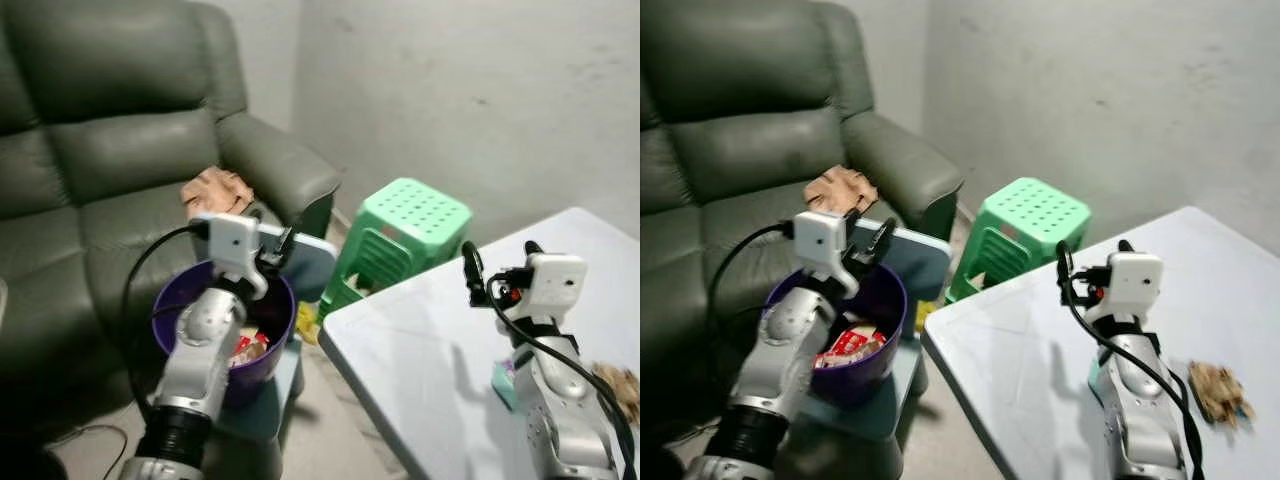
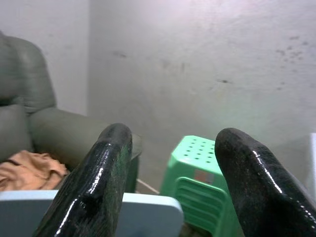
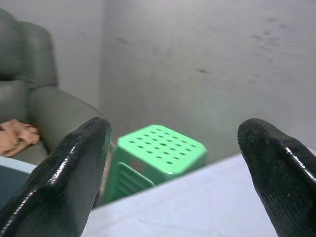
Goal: Picking trash to rubbish bin
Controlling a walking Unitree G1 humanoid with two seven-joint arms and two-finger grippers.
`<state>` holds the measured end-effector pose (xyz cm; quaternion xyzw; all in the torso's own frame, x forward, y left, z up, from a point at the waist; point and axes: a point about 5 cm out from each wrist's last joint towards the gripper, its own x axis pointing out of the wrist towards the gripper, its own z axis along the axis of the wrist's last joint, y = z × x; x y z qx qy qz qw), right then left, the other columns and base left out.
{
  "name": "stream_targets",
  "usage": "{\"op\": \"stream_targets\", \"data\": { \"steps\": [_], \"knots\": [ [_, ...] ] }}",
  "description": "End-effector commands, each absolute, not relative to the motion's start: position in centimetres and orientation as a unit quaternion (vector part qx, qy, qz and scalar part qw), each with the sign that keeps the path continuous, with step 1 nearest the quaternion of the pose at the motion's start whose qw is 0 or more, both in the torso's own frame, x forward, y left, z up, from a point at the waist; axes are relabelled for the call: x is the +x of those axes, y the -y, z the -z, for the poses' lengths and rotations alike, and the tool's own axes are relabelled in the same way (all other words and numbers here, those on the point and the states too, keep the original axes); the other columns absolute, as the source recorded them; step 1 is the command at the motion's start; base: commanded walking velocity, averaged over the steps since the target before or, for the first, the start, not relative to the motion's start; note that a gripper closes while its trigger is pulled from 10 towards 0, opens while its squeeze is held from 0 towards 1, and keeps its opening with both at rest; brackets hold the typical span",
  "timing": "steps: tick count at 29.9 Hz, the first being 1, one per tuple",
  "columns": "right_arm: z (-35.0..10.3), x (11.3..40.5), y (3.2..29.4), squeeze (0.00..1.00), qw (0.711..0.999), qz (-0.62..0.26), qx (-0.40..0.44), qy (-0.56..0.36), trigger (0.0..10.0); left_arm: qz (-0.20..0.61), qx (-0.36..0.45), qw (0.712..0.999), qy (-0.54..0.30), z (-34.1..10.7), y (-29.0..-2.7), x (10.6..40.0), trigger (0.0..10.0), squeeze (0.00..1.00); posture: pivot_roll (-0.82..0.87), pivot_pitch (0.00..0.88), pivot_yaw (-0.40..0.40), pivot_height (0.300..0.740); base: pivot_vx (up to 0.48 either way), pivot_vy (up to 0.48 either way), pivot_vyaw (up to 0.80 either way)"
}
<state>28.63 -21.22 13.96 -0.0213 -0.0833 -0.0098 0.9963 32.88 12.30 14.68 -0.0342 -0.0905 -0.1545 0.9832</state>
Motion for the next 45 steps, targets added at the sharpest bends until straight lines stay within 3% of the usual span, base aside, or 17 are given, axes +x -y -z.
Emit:
{"op": "stream_targets", "data": {
  "steps": [1,17,25,45],
  "knots": [
    [-14.2,28.6,22.0,0.00,0.996,0.018,-0.028,0.081,10.0,0.169,-0.043,0.981,0.089,-14.9,-11.0,33.0,10.0,0.00,-0.06,0.007,-0.088,0.740,0.000,0.000,-0.76],
    [-14.1,28.7,22.4,0.00,0.996,0.031,-0.032,0.075,10.0,0.186,-0.023,0.979,0.077,-14.6,-10.5,33.0,10.0,0.00,-0.06,0.013,-0.091,0.740,0.000,0.000,-0.08],
    [-13.7,28.7,24.6,0.00,0.994,0.078,-0.055,0.057,10.0,0.233,-0.010,0.970,0.074,-14.5,-9.3,32.6,10.0,0.00,-0.05,0.024,-0.092,0.740,0.000,0.000,0.00],
    [-12.2,27.0,29.7,0.00,0.982,0.163,-0.088,0.022,10.0,0.390,0.012,0.918,0.074,-14.6,-3.1,30.4,10.0,0.00,-0.07,0.060,-0.071,0.740,0.000,0.000,0.00]
  ]
}}
